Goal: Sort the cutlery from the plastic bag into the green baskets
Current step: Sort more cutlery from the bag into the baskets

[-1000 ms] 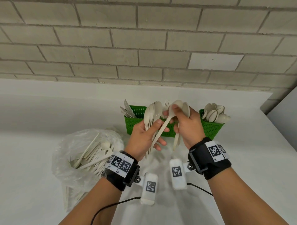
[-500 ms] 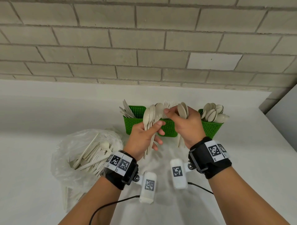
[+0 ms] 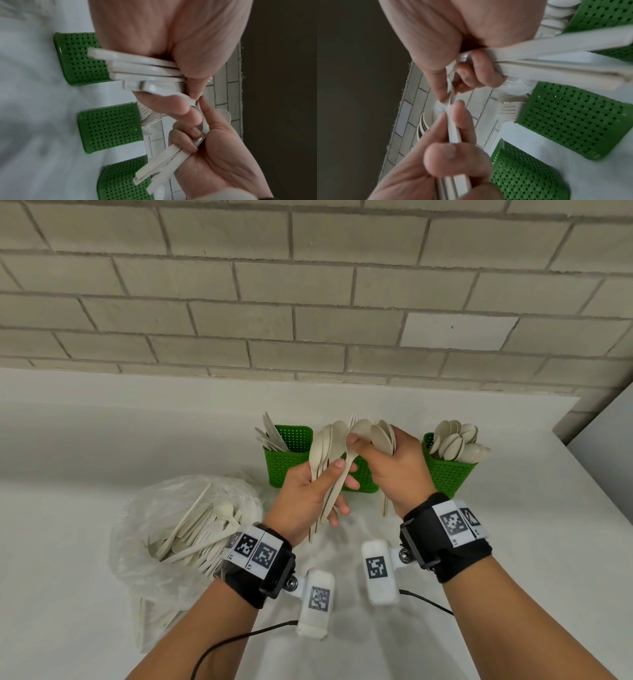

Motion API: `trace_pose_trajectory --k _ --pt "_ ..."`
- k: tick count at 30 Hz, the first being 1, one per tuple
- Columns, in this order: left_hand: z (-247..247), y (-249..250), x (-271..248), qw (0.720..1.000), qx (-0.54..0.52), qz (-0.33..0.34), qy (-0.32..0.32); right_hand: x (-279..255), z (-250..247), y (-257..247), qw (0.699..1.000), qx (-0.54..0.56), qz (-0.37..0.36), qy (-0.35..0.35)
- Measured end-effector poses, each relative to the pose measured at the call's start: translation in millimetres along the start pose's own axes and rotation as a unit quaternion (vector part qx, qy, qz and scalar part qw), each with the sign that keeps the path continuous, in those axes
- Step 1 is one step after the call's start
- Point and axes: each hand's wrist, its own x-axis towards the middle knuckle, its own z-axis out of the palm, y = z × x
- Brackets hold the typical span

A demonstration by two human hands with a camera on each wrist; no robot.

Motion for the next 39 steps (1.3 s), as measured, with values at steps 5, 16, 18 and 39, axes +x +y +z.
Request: trace_pose_trajectory --k 5,16,18,39 --pt "-4 -4 3 0.999 0.018 -0.005 0.034 3 -3 3 0.997 0.068 0.035 0.011" --pt "-9 -5 11 0.996 0.017 0.04 0.081 3 -13 21 0.999 -0.01 0.0 0.041" --pt "-3 -3 9 0.996 0.014 0.06 0.064 -3 -8 26 0.998 -0.064 -0.02 0.019" --pt "-5 -28 13 0.984 0.168 0.059 -0.003 -21 -16 72 0.895 -0.366 0.039 -0.253"
